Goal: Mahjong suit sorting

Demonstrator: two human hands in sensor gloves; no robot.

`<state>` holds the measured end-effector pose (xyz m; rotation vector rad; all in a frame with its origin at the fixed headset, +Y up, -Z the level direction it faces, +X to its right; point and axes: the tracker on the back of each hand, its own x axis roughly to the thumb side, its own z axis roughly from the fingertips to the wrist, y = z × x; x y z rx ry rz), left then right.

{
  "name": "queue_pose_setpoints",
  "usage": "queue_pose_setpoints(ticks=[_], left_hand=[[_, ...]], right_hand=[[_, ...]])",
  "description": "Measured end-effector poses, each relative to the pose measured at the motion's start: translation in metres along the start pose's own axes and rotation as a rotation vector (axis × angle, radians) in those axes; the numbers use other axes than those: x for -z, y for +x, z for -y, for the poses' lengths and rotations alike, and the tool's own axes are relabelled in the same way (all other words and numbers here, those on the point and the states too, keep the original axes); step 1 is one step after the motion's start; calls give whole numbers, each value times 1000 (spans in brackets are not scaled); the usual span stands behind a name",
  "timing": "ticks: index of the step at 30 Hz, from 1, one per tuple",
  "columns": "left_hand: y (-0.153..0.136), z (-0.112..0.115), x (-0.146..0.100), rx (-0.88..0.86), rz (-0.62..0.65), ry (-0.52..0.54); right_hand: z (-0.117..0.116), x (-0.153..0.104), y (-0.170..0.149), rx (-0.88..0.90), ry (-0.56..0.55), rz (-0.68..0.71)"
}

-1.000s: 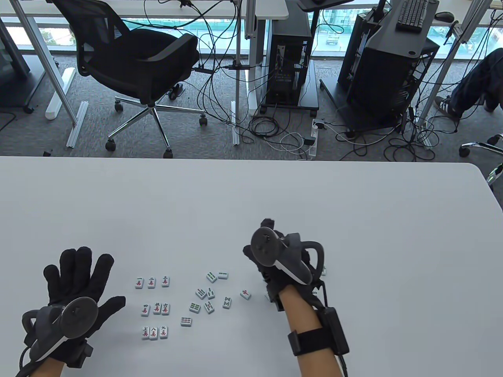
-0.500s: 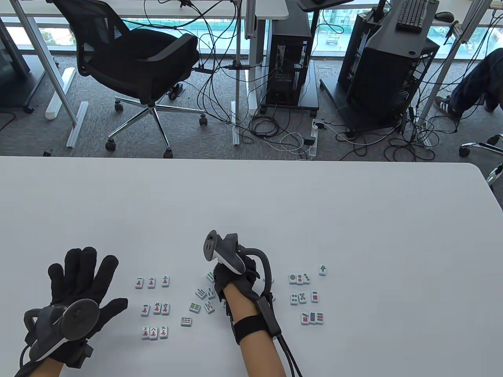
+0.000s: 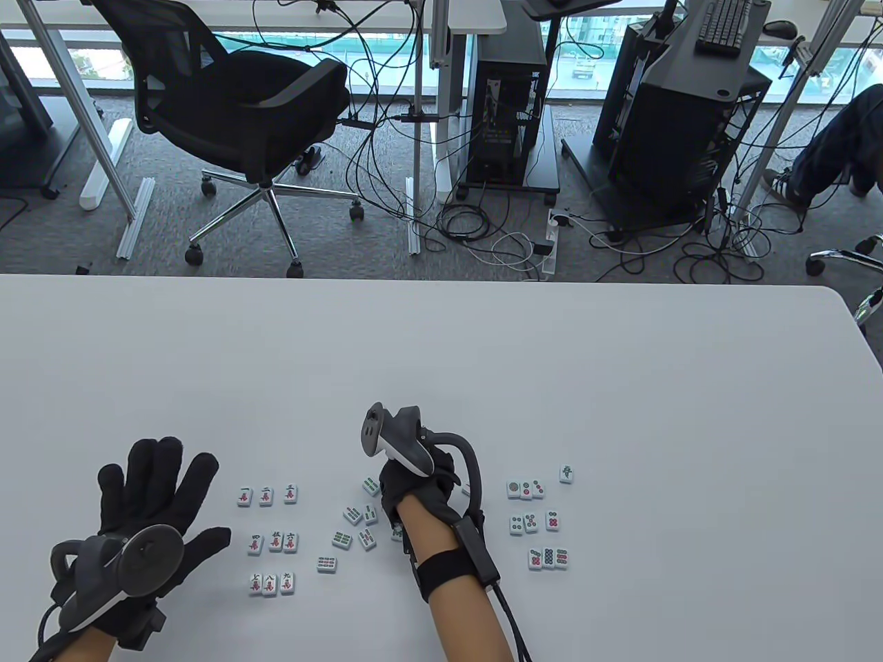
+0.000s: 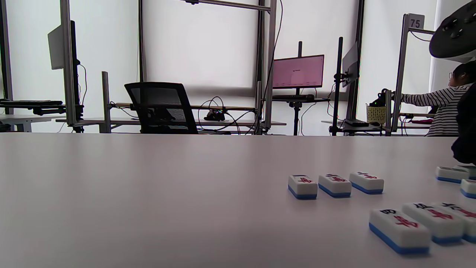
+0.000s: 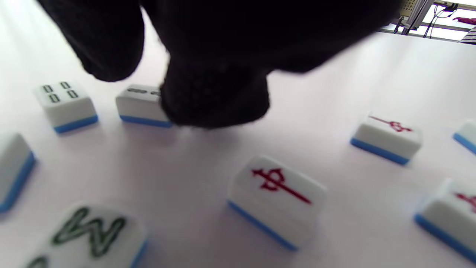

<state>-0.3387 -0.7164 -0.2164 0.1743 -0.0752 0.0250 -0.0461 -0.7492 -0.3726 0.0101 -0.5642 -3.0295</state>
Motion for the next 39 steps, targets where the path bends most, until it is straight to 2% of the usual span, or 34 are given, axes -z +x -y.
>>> queue_pose_setpoints(ticks=[10,14,24,28,33,37,39], left_hand=[[2,1,0,0,11,-5],[5,5,1,26,23,-25],[6,5,1,39,12,-33],[6,5,1,41,9,-32],[5,2,1,38,7,-16],[7,0,0,46,10,-5],[7,0,0,52,12,-1]], right_hand=[[-6,6,8,-15,26,-1],[-8,8,8,-42,41,51],[-11,7,9,-102,-3,179],[-7,2,3,-99,-76,248],[26,-20,-30,-80,-283,356],[60,-39,-84,-121,-433,372],[69,-42,-114,-132,-449,376]])
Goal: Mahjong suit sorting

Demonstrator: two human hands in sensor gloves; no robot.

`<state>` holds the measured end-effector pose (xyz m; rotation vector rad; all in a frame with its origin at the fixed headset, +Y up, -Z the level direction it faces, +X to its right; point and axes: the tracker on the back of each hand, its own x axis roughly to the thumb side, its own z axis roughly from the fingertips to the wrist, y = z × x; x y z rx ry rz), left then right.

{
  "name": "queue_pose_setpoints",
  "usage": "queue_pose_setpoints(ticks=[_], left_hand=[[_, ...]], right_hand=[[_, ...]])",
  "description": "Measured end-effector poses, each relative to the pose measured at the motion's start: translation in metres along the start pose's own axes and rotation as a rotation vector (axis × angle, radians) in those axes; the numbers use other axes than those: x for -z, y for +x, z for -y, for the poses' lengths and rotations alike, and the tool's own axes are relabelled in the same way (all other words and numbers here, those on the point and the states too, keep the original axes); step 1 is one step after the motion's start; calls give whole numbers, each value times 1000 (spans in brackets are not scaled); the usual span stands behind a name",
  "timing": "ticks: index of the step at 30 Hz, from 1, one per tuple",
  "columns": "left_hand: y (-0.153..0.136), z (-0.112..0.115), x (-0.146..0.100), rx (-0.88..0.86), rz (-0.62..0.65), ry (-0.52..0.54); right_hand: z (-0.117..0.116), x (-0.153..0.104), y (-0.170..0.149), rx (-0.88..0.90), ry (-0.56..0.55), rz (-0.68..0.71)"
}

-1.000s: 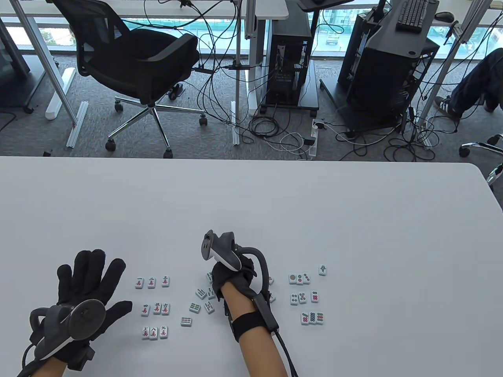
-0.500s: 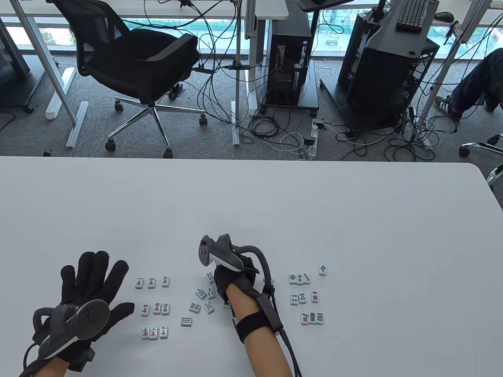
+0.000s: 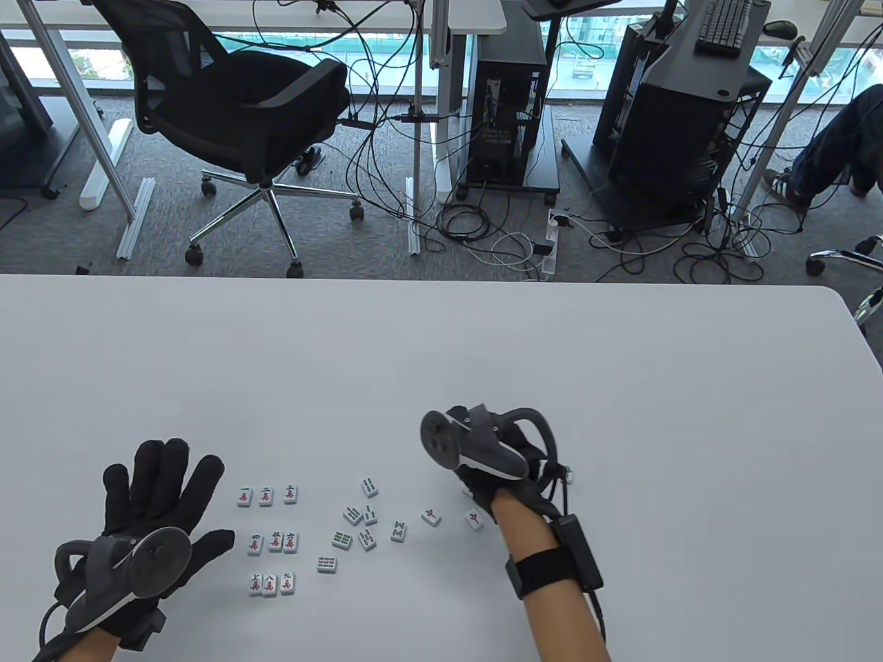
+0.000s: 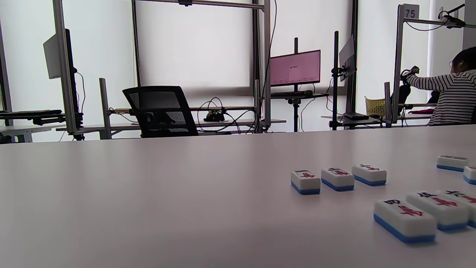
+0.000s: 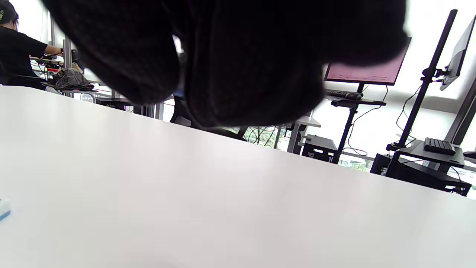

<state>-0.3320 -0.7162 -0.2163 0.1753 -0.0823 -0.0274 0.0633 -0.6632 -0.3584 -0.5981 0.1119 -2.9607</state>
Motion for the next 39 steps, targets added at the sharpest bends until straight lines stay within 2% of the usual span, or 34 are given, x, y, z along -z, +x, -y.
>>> queue_pose_setpoints(ticks=[4,7,11,15,23,29,32,36,38,39], left_hand=[[0,0,0,4,-1,-6],[-1,3,1,11,-8,-20],[-2,6,2,15,-18,-35],[-3,9,3,24,-24,-47],[-5,15,6,34,-34,-76],[-5,15,6,40,-36,-84],[-5,14,5,40,-36,-76],[-6,13,5,29,-41,-73],[-6,13,5,26,-42,-70],[-6,12,4,23,-40,-65]], right_hand=[[-10,-21,-49,-122,60,-40],[-35,-36,-80,-200,144,-92],[-77,-49,-109,-170,239,-172],[-101,-52,-119,-108,281,-197],[-109,-45,-117,-48,289,-192],[-113,-44,-113,-78,297,-190],[-111,-44,-111,-109,348,-200],[-94,-39,-108,-126,394,-280],[-81,-34,-103,-192,452,-350],[-72,-31,-98,-219,451,-342]])
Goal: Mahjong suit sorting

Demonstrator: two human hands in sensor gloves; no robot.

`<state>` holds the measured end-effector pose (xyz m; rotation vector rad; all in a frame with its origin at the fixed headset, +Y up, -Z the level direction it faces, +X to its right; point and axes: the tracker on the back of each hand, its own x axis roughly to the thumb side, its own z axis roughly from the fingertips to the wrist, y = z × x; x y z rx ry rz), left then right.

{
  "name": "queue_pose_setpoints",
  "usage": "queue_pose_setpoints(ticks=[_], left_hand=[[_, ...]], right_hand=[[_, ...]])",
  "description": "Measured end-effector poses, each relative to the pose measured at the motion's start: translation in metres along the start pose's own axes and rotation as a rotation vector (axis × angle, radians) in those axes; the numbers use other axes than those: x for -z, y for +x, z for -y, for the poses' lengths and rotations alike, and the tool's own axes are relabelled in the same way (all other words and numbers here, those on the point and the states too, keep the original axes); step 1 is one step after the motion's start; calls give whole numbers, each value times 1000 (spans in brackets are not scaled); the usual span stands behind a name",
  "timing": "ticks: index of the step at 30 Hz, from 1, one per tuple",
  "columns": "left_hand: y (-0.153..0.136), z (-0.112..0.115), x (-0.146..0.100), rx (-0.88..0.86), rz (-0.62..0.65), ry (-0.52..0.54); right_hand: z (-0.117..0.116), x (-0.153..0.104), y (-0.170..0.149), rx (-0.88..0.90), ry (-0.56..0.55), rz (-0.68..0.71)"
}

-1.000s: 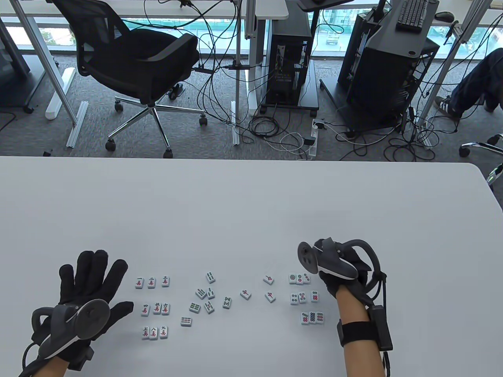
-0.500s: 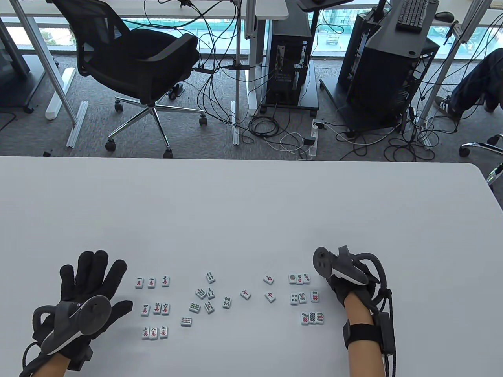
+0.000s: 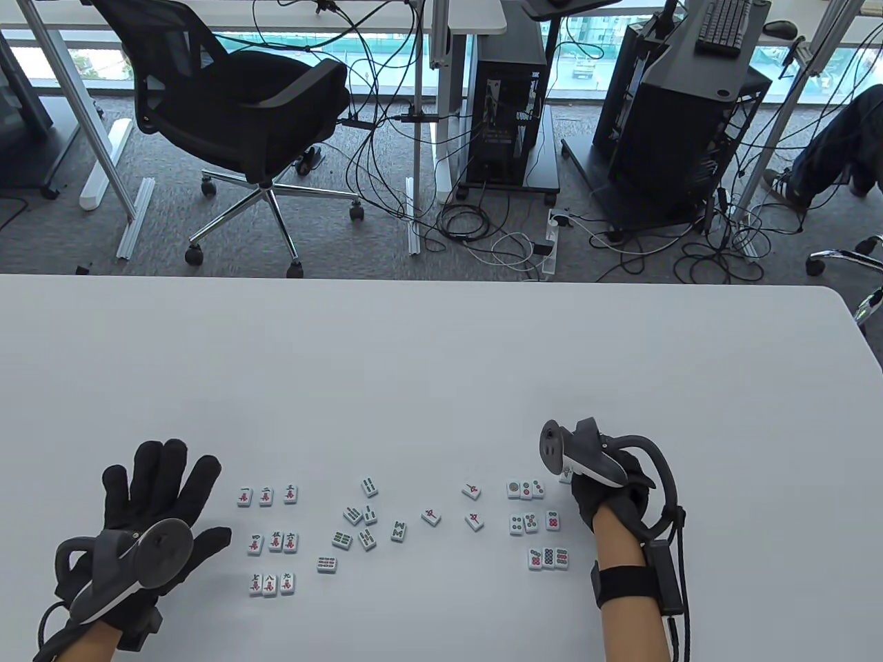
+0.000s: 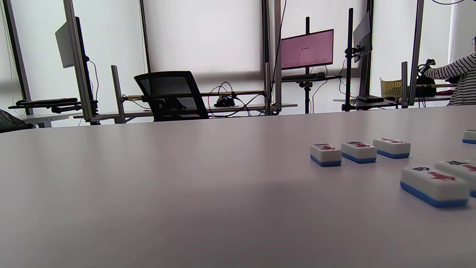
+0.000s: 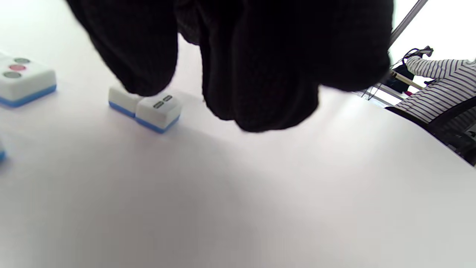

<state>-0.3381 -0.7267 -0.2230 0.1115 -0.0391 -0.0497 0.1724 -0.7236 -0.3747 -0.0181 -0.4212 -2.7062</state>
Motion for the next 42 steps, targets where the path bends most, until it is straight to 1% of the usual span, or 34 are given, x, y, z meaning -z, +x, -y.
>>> queue_pose_setpoints(ticks=[1,3,5,6,7,9,11,12,14,15,17,20,24,26,29,33,36,39,42], left_hand=[[0,-1,0,-2,1,4],[1,-3,-1,-8,5,15],[1,-5,-2,-17,8,23],[1,-5,-2,-20,10,25],[1,-6,-2,-22,12,29],[2,-7,-3,-25,17,35],[3,-9,-3,-30,25,40],[4,-9,-4,-29,29,41],[5,-10,-4,-24,32,43],[6,-10,-4,-22,35,45],[7,-10,-4,-17,40,44],[10,-9,-4,1,49,43],[11,-6,-5,29,59,26],[11,-6,-5,36,58,27],[12,-4,-4,30,63,13],[13,-2,-4,50,72,7],[11,-2,-3,53,62,6],[8,-2,-3,48,50,2],[5,-5,-5,37,41,21]], right_hand=[[7,-2,4,-4,-24,16],[26,-7,20,37,-110,66],[44,-13,49,116,-186,164],[49,-15,61,140,-205,199],[54,-19,79,173,-226,255],[61,-25,112,212,-230,365],[65,-33,143,213,-250,477],[66,-40,160,202,-283,545],[67,-50,182,180,-344,624],[66,-56,193,166,-396,634],[66,-61,206,137,-458,631],[64,-61,225,89,-426,585],[59,-52,240,-8,-342,505],[57,-50,241,-38,-319,494],[56,-49,239,-38,-277,478],[55,-52,231,-79,-285,425],[55,-47,223,-79,-270,405],[56,-43,218,-84,-289,359],[58,-42,216,-36,-305,382]])
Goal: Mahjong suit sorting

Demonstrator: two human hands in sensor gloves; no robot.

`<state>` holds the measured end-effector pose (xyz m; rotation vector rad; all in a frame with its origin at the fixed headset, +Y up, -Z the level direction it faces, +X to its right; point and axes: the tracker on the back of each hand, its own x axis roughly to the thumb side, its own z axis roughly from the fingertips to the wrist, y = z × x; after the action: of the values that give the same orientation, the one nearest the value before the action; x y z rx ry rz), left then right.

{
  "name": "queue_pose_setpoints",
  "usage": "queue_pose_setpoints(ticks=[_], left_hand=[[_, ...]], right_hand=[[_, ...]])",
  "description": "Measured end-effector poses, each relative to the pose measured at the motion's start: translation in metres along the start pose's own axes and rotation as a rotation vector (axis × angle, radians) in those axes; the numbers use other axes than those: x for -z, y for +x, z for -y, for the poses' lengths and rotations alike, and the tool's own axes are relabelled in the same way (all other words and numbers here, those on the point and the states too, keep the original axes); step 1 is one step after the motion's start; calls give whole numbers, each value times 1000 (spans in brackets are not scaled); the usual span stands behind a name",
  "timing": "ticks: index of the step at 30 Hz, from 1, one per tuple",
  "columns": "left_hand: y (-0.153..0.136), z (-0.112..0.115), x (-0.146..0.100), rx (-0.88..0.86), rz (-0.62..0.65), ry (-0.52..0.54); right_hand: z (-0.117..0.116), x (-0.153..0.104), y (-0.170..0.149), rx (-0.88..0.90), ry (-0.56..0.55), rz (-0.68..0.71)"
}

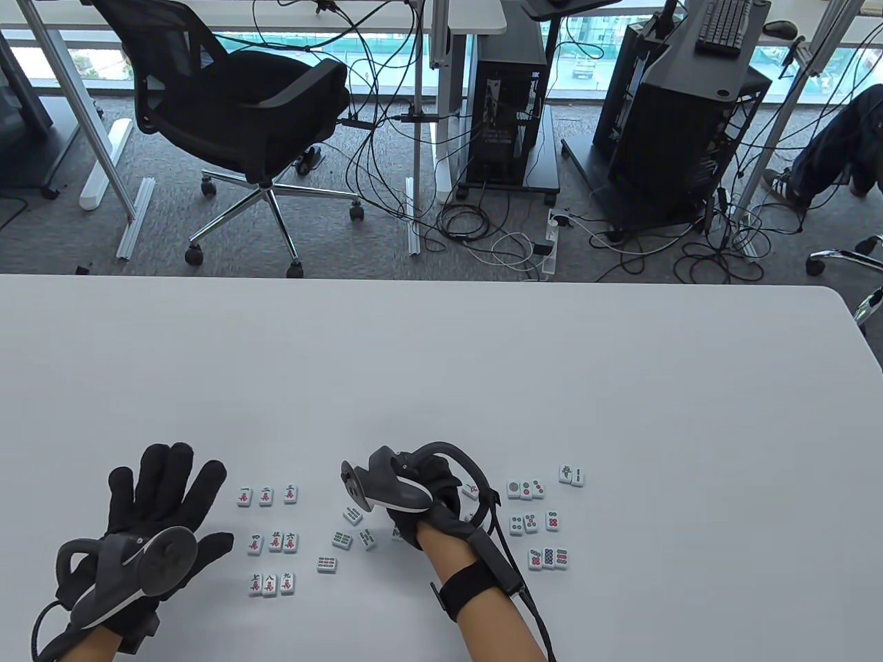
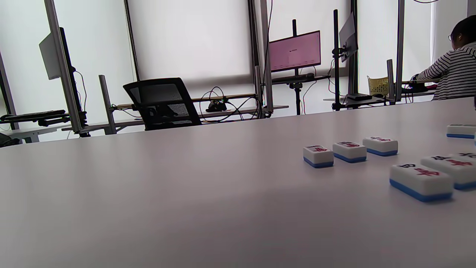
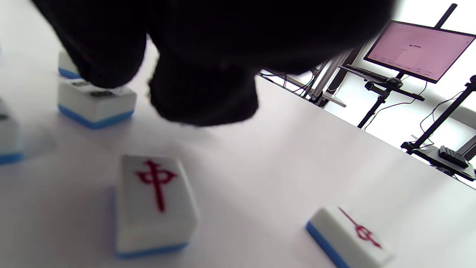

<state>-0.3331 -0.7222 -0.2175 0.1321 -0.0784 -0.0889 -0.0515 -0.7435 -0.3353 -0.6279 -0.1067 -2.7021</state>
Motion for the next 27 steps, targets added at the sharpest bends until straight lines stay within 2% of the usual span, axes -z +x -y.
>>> queue_pose_setpoints(ticks=[3,6,14,16,23,27], left_hand=[[-1,-5,-2,-16,-7,20],[-1,-7,-3,-32,-8,29],[2,-5,-2,-29,8,18],[3,-4,-2,-16,12,13],[1,-5,-2,-20,-4,18],[-2,-6,-2,-33,-15,22]], right_hand=[[5,-2,4,10,6,38],[5,2,8,26,60,72],[-11,15,14,-42,163,120],[-13,17,14,-27,113,134],[-14,18,7,10,163,119],[-15,18,8,31,132,137]])
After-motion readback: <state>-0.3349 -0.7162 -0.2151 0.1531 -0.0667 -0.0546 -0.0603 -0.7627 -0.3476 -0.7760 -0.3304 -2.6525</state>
